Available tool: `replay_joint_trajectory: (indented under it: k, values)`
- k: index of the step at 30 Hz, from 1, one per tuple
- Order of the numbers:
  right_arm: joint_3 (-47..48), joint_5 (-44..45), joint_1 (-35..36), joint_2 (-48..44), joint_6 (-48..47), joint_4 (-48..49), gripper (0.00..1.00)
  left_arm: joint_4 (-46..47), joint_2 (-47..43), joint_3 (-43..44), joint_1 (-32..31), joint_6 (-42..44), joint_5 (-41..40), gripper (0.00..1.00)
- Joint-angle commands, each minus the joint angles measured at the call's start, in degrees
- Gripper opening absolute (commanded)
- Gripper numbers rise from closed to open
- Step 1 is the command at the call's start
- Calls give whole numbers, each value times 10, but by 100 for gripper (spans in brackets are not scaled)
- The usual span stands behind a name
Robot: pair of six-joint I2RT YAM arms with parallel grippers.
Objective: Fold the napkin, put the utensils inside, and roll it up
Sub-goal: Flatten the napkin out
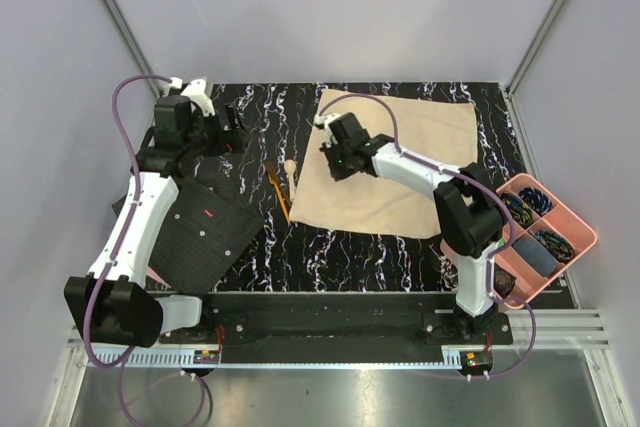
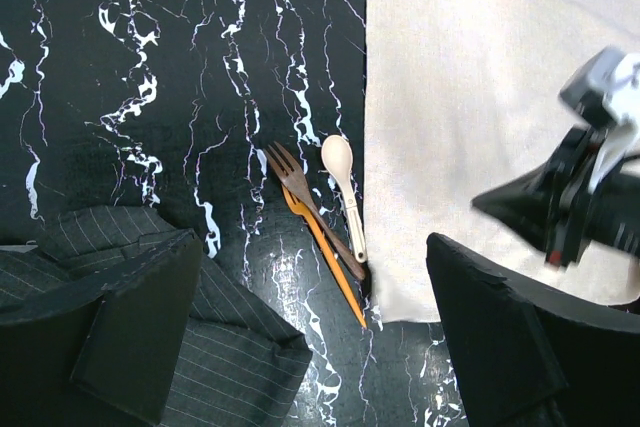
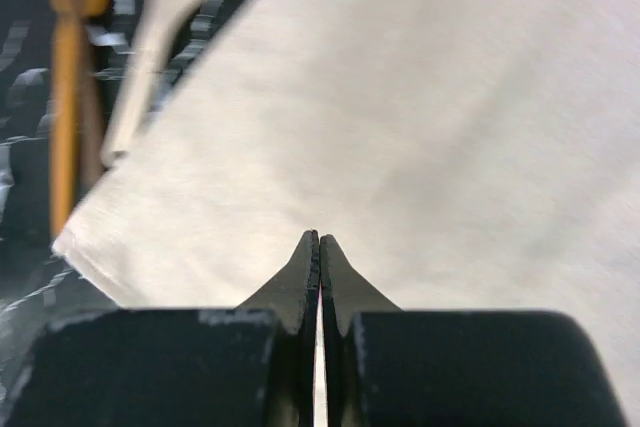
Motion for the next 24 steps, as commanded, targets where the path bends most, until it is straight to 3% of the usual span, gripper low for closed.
replay_joint_trajectory:
  k: [1, 8, 19, 24]
  values:
    - [-16, 16, -27, -22, -12, 17, 0, 11, -15, 2, 4, 8, -5, 97]
    - [-25, 16, -40, -27, -7, 10, 2, 11, -11, 1, 5, 7, 0, 97]
    - [-98, -5, -111, -31, 64, -9, 65, 11, 1, 2, 5, 0, 25, 96]
    - [-51, -35, -113, 31, 73, -10, 74, 10, 0, 1, 5, 2, 18, 97]
